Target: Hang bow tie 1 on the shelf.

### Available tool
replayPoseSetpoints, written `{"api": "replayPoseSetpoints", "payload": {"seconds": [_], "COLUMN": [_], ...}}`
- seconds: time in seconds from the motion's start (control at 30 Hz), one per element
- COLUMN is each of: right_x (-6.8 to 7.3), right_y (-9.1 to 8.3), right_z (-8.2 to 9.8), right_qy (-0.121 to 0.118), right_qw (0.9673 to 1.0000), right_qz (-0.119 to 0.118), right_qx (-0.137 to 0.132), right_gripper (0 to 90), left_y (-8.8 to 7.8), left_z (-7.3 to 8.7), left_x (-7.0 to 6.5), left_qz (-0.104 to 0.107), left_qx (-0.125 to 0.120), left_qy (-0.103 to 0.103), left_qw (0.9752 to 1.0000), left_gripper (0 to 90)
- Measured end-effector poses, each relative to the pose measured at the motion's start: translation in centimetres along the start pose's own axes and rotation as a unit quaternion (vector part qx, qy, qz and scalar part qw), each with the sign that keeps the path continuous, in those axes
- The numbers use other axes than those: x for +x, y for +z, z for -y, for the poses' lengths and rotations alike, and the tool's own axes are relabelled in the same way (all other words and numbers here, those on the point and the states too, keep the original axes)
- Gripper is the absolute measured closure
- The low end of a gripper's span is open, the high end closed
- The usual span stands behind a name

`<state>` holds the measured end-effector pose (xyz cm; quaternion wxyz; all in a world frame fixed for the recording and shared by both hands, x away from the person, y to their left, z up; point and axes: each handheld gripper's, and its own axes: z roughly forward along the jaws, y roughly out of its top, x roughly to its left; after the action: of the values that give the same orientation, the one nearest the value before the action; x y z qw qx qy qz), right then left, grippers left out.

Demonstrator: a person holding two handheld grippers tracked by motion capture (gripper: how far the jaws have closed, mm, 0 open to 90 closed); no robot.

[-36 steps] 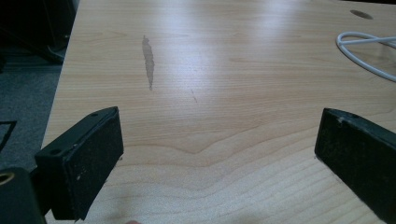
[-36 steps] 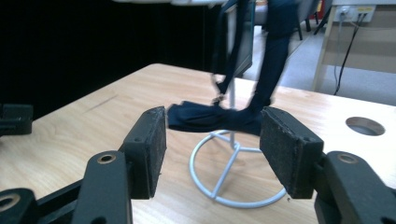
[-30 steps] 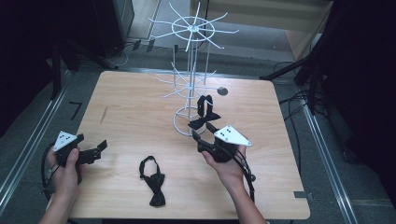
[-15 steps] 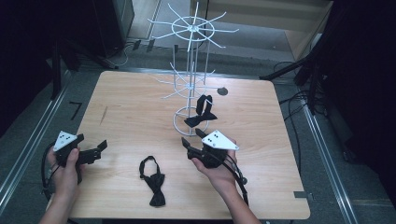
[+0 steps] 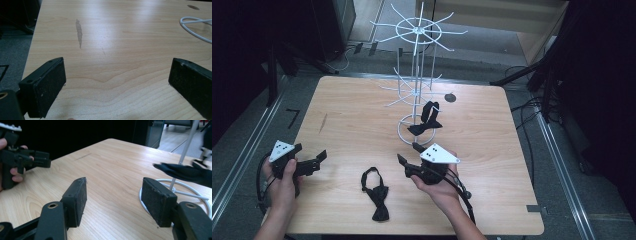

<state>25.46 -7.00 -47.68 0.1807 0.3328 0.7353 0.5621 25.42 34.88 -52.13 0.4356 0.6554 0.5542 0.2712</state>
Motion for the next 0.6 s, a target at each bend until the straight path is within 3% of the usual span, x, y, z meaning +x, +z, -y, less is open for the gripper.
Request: {"api": "replayPoseSetpoints", "payload": {"seconds": [0.3, 0.4, 0.6], "right_x": [0.9, 1.2, 1.7], "right_y": [0.9, 1.2, 1.5], "right_z": [0.6, 0.9, 1.2], "right_qy": [0.005, -0.007, -0.008], "right_qw": [1.0000, 1.0000, 0.9999], "right_qz": [-0.004, 0.003, -0.007], "right_qx": [0.007, 0.006, 0.010], "right_gripper": [40.5, 41.5, 40.1], "left_y": [0.0, 0.0, 0.0], "left_z": [0.0, 0.0, 0.0], "left_x": [0.0, 0.0, 0.0], "left_qz": [0.000, 0.000, 0.000], "left_qx": [0.000, 0.000, 0.000], "left_qy": [0.000, 0.000, 0.000], "left_qw": [1.0000, 1.0000, 1.0000], "left_gripper": [1.6, 1.6, 1.5]}}
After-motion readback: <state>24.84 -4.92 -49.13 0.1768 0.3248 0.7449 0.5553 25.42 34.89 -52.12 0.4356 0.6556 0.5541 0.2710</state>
